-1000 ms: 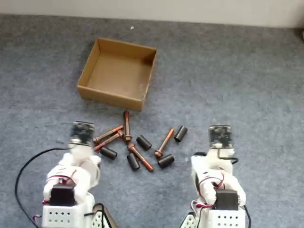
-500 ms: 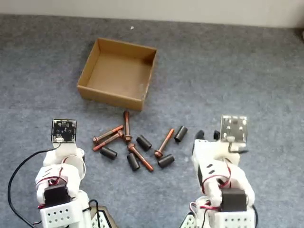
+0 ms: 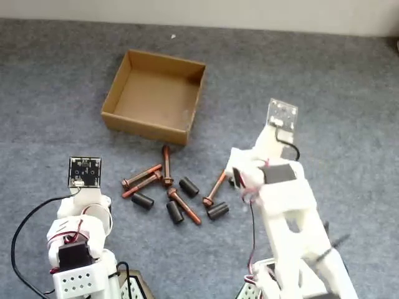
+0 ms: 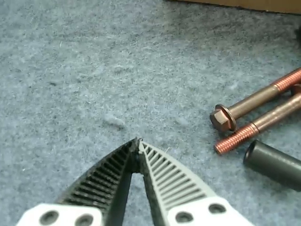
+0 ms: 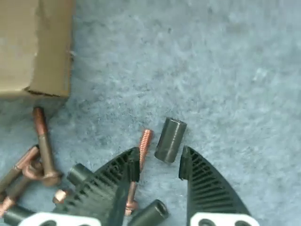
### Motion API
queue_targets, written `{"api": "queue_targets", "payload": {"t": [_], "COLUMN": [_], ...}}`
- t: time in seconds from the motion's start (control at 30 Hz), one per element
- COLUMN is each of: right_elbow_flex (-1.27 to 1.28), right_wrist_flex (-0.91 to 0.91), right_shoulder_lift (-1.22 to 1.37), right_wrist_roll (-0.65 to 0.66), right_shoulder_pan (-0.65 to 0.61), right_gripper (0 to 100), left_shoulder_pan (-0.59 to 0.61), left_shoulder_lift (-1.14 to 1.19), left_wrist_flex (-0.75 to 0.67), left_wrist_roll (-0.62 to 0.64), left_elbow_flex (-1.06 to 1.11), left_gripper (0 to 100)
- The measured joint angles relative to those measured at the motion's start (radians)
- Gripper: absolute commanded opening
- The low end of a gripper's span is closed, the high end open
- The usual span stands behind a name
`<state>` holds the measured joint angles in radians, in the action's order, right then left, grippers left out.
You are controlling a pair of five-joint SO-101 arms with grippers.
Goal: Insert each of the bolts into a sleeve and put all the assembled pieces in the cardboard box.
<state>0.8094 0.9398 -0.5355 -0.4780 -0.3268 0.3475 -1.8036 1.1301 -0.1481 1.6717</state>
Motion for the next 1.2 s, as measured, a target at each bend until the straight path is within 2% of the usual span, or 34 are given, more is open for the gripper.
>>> {"api": "queue_targets", "payload": {"t": [0.4, 0.63, 0.7, 0.77, 0.8, 1.0, 1.2], "right_elbow_flex": [-0.175, -0.265, -0.287, -0.293, -0.293, -0.284, -0.152], "right_wrist_flex": [0.011, 0.012, 0.015, 0.015, 0.015, 0.026, 0.023], "right_shoulder_lift": [0.425, 0.626, 0.647, 0.651, 0.651, 0.617, 0.411], "right_wrist_roll": [-0.144, -0.150, -0.150, -0.150, -0.141, 0.021, 0.121], "right_shoulder_pan": [-0.051, -0.044, -0.044, -0.043, -0.041, -0.032, -0.035], "right_gripper": [13.5, 12.9, 9.7, 2.4, 0.0, 0.5, 0.5], "left_shoulder_pan": [0.000, 0.000, 0.000, 0.000, 0.000, 0.000, 0.000], "left_shoulder_lift": [0.000, 0.000, 0.000, 0.000, 0.000, 0.000, 0.000], "left_wrist_flex": [0.000, 0.000, 0.000, 0.000, 0.000, 0.000, 0.000], "left_wrist_roll": [0.000, 0.000, 0.000, 0.000, 0.000, 0.000, 0.000], "left_elbow_flex": [0.000, 0.000, 0.000, 0.000, 0.000, 0.000, 0.003], "left_gripper": [1, 1, 1, 1, 1, 1, 1]}}
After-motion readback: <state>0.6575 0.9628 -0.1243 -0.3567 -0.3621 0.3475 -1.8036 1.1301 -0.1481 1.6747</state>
